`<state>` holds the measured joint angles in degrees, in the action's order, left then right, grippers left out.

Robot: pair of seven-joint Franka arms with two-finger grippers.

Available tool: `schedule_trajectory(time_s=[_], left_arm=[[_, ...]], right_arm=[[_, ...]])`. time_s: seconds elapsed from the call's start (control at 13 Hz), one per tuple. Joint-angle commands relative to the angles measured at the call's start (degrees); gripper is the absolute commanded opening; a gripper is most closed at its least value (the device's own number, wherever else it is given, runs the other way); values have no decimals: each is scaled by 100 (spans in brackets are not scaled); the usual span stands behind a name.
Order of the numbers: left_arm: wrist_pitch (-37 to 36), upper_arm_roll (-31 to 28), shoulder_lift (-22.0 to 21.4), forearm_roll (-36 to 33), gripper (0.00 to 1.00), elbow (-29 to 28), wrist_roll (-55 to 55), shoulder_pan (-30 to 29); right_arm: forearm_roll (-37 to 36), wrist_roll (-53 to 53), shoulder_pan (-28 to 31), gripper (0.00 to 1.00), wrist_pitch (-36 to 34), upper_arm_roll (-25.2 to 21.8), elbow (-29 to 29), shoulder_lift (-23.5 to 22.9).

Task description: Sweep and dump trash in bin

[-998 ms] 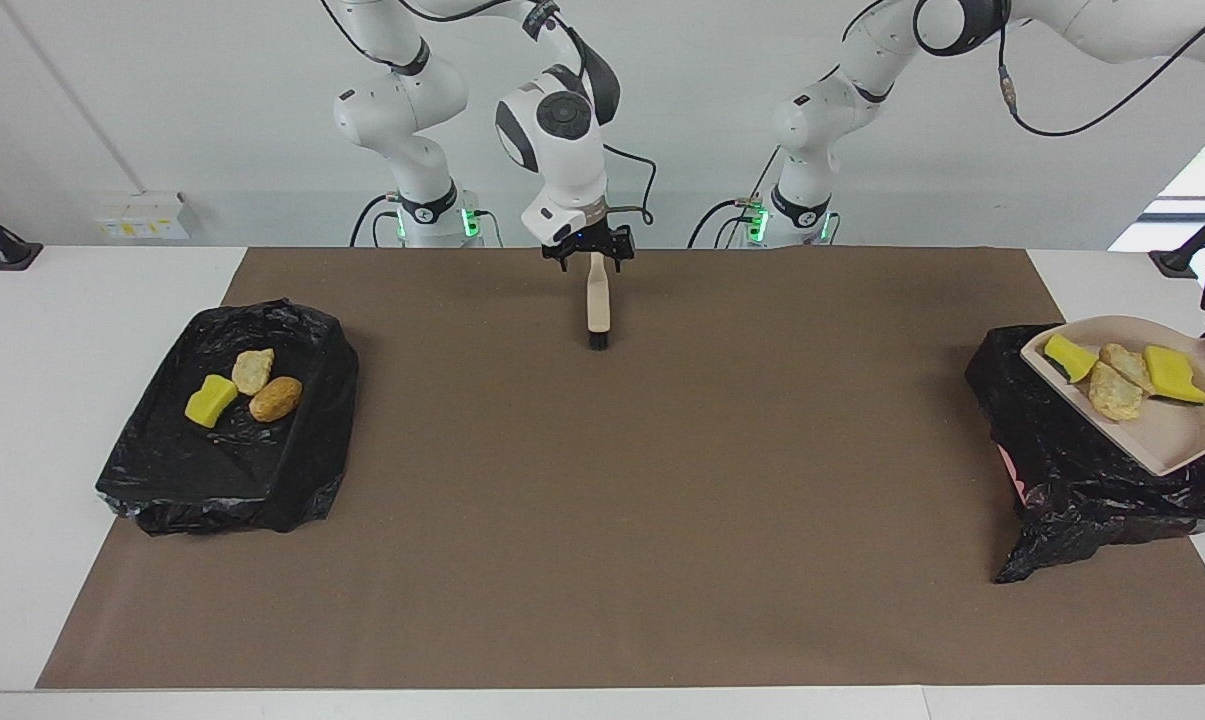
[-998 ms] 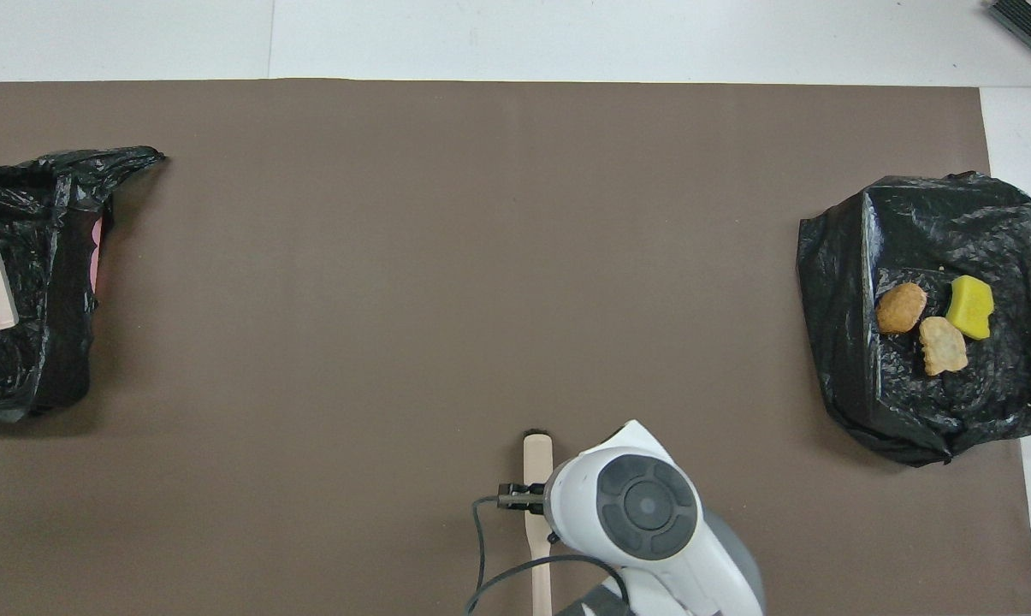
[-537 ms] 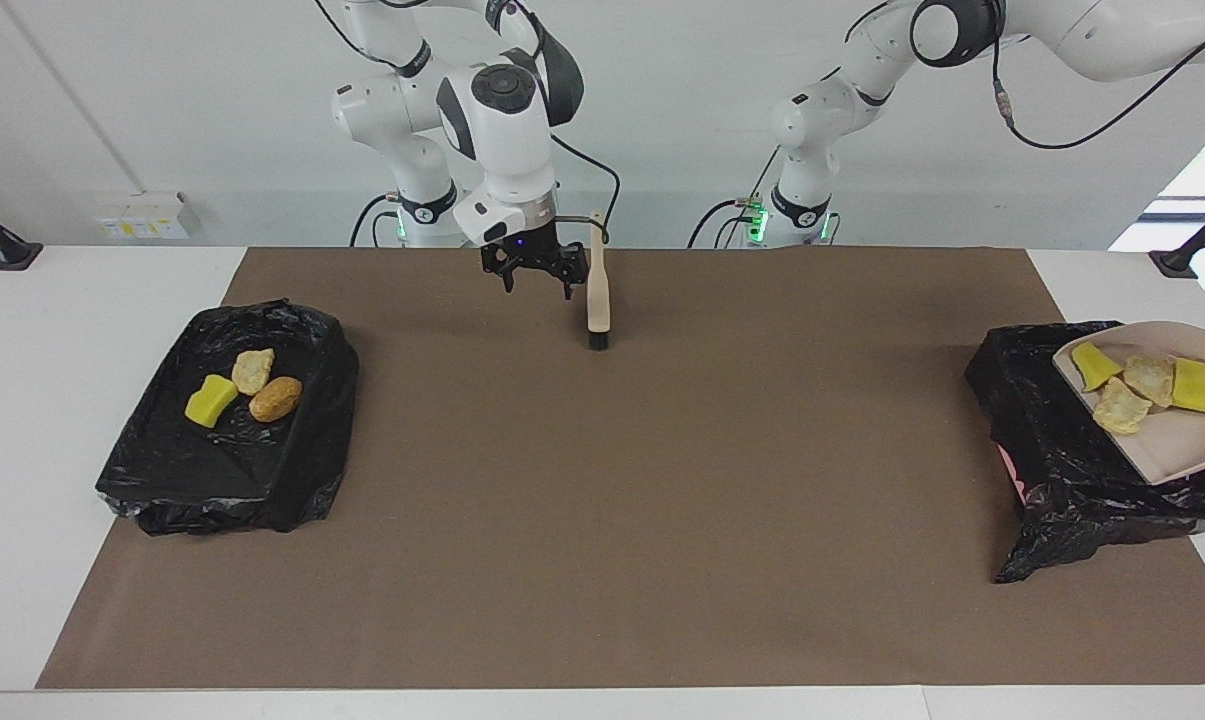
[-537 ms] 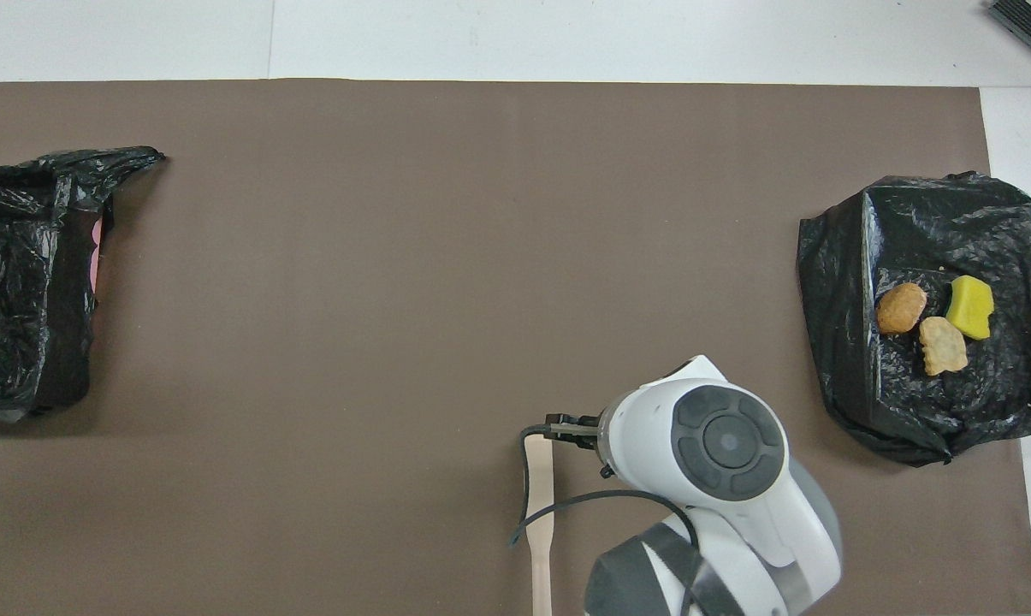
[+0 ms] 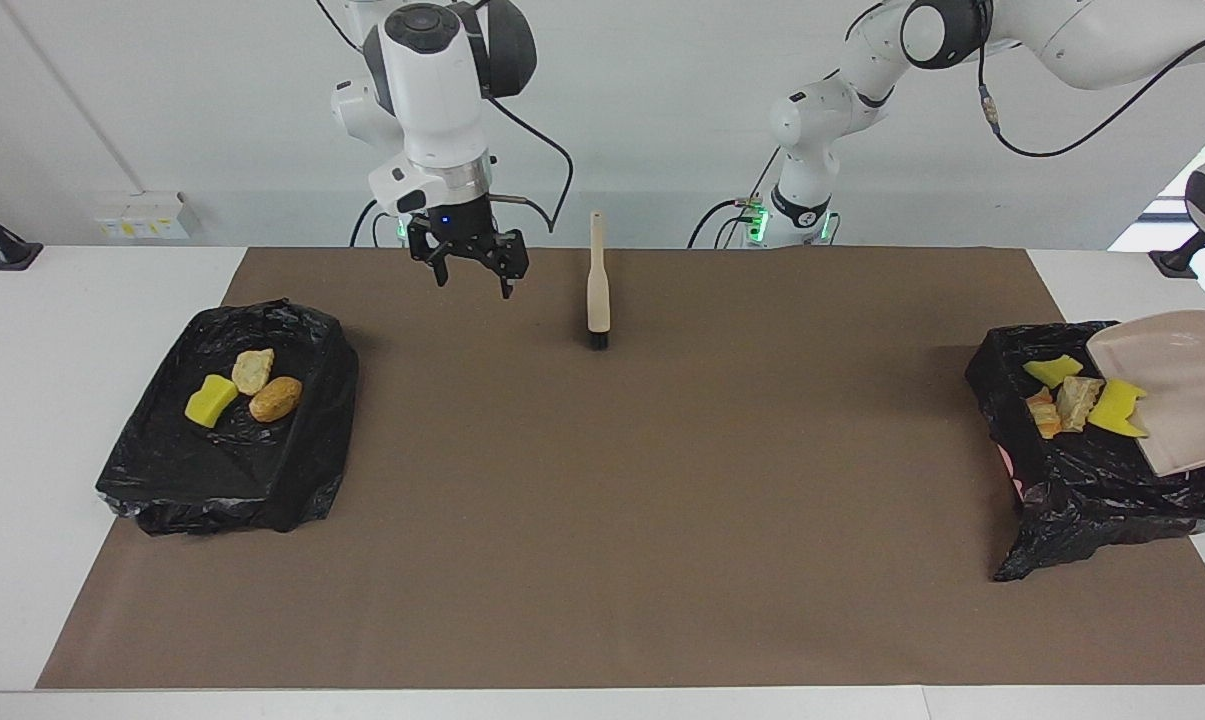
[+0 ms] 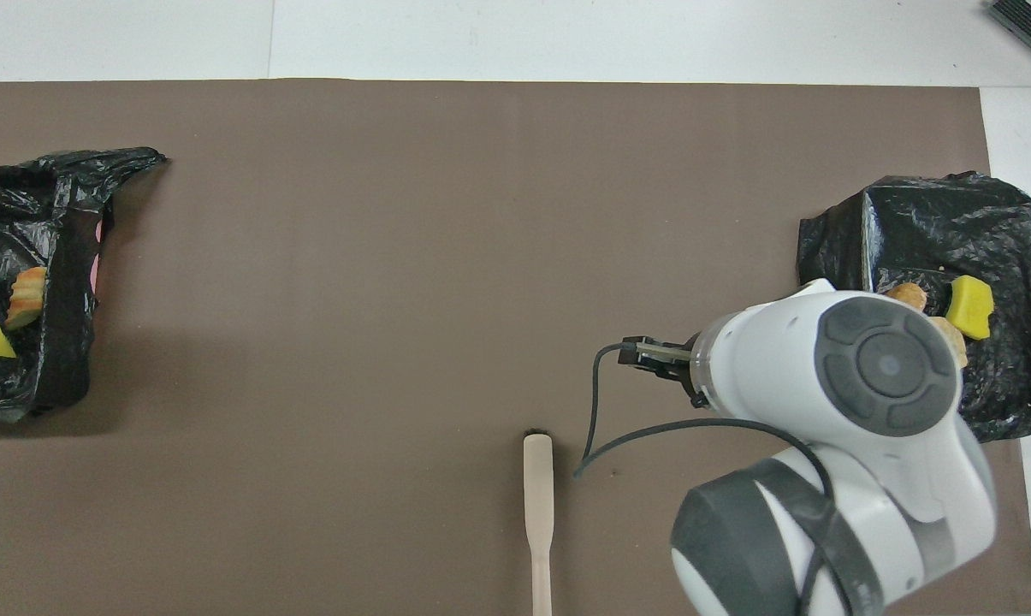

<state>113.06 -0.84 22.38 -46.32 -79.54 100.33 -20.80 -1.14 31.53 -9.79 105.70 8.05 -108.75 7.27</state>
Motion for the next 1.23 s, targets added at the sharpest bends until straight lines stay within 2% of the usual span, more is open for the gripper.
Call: schedule_trajectory(time_s=[0.0, 0.23, 0.46, 0.77, 0.92, 1.15], left_arm=[[23, -65, -154, -377, 0, 26, -101, 67], [-12, -22, -418, -317, 0, 44, -101, 67], [-12, 5, -515, 551, 0, 35, -119, 76], [-231, 23, -515, 1781, 0, -96, -206, 408], [-372, 23, -498, 2143, 0, -228, -399, 690], [-513, 23, -506, 2521, 0, -509, -1250, 1182]], right_arm=[[-106, -803, 512, 100, -444, 65, 486, -33], [-80, -1175, 855, 100, -673, 65, 688, -24], [-88, -1193, 953, 100, -1024, 57, 987, -41], [-1, -1710, 953, 100, -1708, -399, 1522, -24], [17, -1938, 953, 100, -2043, -566, 1760, -24], [0, -2431, 743, 100, -2246, -1128, 1814, 29]])
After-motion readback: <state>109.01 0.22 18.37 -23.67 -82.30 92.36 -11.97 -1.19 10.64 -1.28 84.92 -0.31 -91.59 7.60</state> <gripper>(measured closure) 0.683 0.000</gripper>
